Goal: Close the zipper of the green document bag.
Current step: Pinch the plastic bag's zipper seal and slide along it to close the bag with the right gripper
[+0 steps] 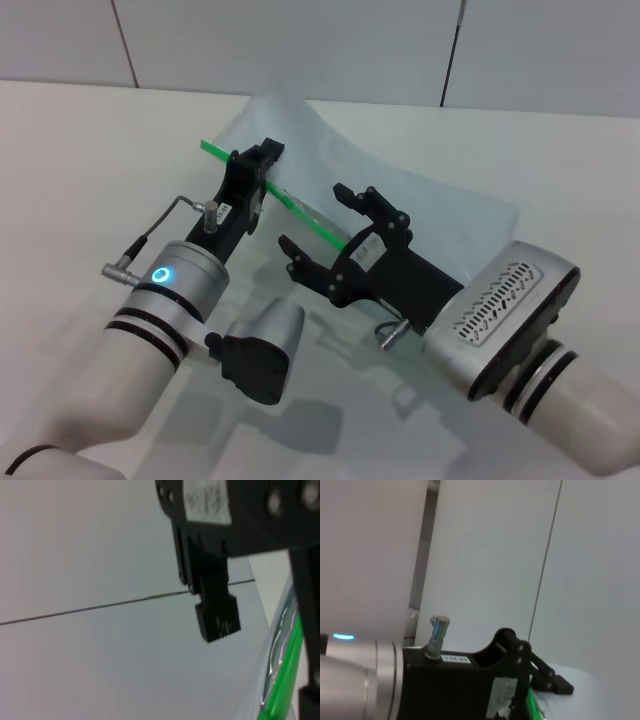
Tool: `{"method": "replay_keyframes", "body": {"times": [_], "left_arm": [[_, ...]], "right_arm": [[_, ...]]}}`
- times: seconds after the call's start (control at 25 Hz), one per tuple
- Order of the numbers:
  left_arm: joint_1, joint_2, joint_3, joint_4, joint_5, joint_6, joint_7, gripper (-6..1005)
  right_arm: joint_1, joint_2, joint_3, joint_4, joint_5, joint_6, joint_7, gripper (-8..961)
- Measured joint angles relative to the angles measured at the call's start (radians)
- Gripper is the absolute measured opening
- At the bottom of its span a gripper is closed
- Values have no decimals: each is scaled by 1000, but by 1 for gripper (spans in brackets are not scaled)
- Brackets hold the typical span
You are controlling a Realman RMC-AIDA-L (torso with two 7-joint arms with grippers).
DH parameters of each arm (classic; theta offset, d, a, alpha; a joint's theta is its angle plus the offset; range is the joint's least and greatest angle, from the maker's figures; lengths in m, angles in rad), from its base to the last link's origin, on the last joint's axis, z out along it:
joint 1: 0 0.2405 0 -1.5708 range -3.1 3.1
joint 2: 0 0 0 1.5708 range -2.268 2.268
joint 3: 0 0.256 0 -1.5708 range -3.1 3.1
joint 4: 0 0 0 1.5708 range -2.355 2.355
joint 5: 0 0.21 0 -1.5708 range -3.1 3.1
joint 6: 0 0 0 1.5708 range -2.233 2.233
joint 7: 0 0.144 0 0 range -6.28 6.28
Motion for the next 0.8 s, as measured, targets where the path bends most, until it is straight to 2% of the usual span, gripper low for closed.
{"method": "replay_keyframes", "body": {"times": [0.2,0.8], "left_arm": [[2,0,0,0,16,0,3,61],[3,0,0,0,50,0,6,63]], "right_arm": [[5,-2,1,-5,-22,0,0,855],[22,-2,0,-5,-28,4,0,662]]}}
